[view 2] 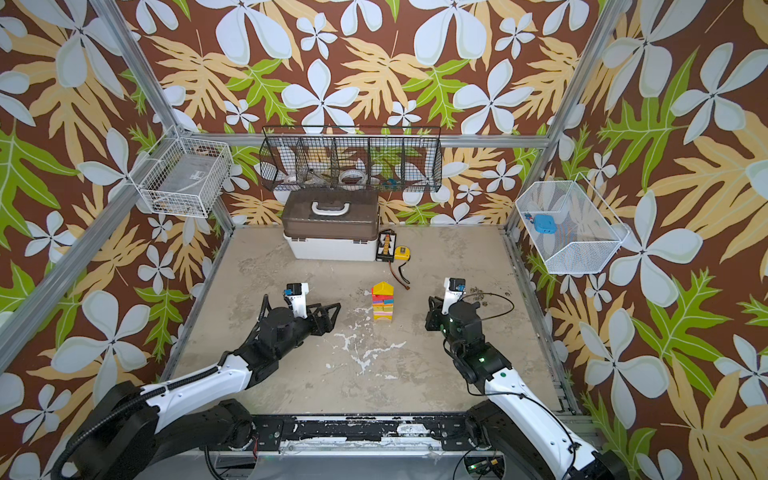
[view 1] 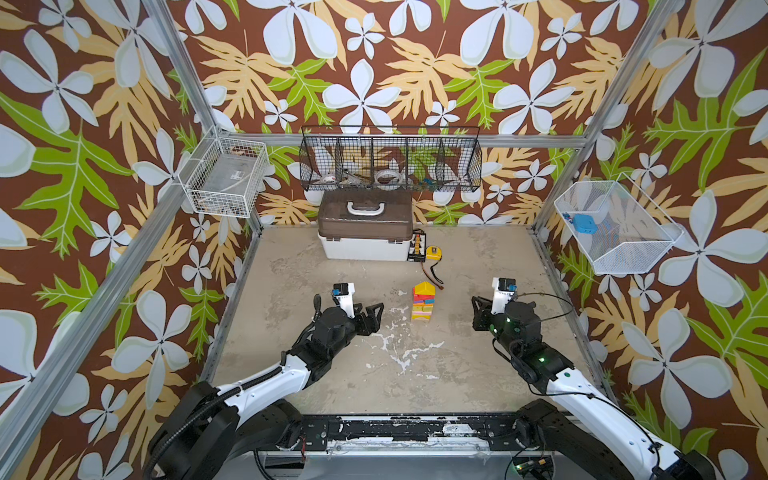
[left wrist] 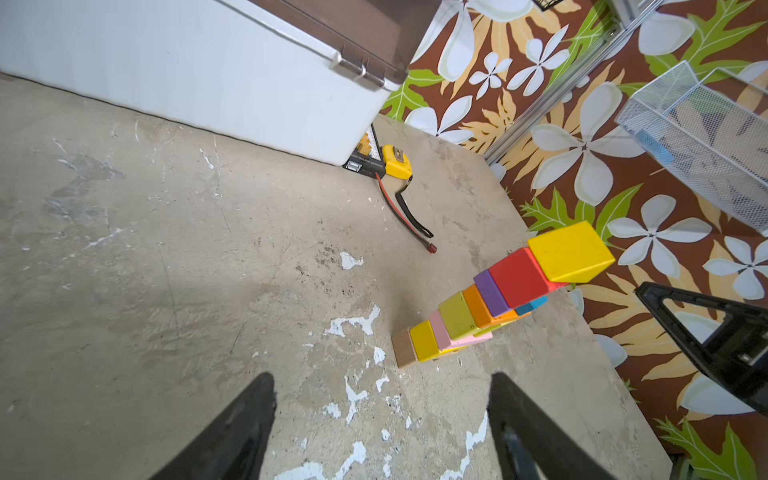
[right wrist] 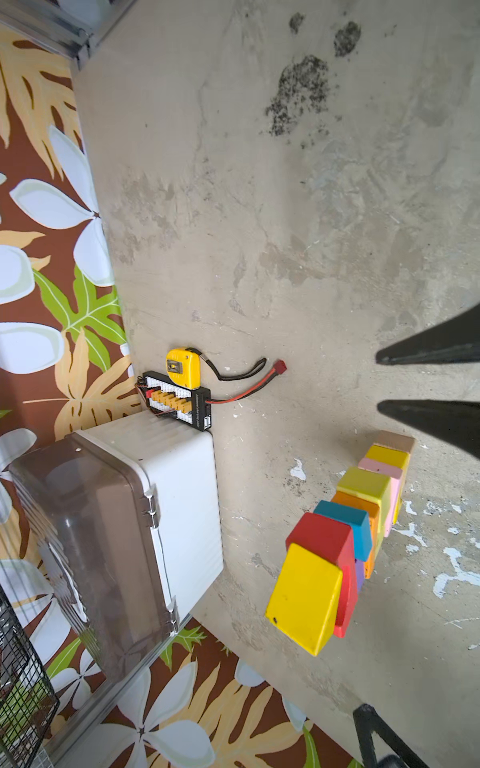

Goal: Build the wood block tower
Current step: 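Bring both open grippers against the tower sides to straighten it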

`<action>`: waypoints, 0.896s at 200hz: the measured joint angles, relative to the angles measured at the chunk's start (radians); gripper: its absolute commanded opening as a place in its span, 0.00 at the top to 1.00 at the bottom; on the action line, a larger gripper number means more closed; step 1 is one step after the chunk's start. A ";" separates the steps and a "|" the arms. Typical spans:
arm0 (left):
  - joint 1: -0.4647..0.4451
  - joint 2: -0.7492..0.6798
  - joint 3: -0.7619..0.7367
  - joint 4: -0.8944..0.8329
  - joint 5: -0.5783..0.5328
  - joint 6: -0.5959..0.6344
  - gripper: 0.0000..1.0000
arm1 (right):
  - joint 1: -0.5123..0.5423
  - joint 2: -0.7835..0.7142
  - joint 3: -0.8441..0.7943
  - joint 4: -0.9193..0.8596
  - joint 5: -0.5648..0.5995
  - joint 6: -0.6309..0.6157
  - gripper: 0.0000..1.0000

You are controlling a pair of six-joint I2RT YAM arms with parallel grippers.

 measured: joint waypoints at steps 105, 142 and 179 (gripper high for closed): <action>0.000 0.221 0.104 0.057 0.082 -0.037 0.18 | 0.000 0.282 -0.014 0.257 -0.146 0.086 0.88; 0.000 0.254 0.121 0.070 0.109 -0.041 0.18 | 0.001 0.354 0.001 0.315 -0.203 0.097 0.91; -0.006 0.285 0.150 0.079 0.127 -0.044 0.17 | 0.010 0.391 0.014 0.346 -0.248 0.102 0.92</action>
